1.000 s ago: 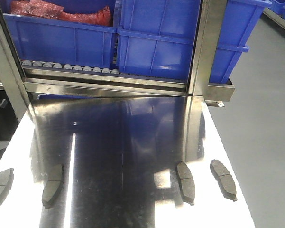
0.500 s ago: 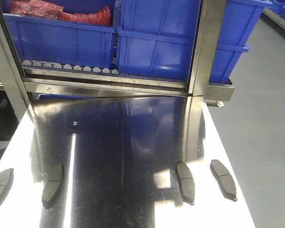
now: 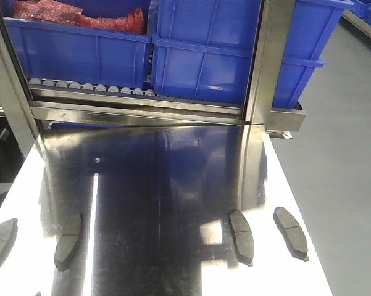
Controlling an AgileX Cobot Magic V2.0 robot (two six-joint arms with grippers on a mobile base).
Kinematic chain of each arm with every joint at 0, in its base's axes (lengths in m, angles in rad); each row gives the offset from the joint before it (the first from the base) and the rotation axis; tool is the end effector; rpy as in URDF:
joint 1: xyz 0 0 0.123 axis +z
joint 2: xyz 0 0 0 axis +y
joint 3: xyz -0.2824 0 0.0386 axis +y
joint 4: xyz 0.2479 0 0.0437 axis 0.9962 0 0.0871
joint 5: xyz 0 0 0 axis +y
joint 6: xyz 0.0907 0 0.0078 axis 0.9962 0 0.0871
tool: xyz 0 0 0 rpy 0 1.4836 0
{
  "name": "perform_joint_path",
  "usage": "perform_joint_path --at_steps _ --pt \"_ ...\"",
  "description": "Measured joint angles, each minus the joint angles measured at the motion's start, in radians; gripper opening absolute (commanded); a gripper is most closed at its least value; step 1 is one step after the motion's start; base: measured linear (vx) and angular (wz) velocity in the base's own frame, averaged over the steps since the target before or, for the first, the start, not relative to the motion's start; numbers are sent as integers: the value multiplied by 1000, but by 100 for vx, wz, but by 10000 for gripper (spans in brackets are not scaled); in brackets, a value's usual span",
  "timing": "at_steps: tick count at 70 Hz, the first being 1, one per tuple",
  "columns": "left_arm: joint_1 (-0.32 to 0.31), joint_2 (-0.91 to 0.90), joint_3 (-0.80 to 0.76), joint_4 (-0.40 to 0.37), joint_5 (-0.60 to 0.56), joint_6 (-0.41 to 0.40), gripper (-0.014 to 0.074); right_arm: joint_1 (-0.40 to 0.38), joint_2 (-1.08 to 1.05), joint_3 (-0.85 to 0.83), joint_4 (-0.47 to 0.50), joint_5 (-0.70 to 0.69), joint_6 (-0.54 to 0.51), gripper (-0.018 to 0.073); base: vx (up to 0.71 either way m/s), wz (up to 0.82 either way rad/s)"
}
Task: Move and align brake pads A on conveyor
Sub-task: 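Close the left gripper on the brake pad and lift it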
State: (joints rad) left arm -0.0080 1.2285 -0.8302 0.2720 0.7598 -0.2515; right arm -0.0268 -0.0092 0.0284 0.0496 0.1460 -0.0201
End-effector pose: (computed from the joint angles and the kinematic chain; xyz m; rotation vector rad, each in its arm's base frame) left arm 0.2314 0.0150 0.2683 -0.1220 2.6076 0.2227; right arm 0.0567 -0.0009 0.1907 0.0405 1.6481 0.0076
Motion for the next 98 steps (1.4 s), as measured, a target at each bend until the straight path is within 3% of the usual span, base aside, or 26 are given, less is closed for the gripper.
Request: perform_joint_path --at_steps 33,44,55,75,84,98 --pt "24 340 -35 -64 -32 53 587 0 0 0 0 0 0 -1 0 0" --pt "70 373 -40 -125 -50 107 585 0 0 0 0 0 0 -1 0 0" --pt "74 377 -40 -188 -75 176 585 0 0 0 0 0 0 -1 0 0" --pt "74 425 -44 -206 -76 197 582 0 0 0 0 0 0 -1 0 0" --pt "74 425 -45 -206 -76 197 528 0 0 0 0 0 0 -1 0 0" --pt "76 425 -45 -206 -67 197 344 0 0 0 0 0 0 -1 0 0"
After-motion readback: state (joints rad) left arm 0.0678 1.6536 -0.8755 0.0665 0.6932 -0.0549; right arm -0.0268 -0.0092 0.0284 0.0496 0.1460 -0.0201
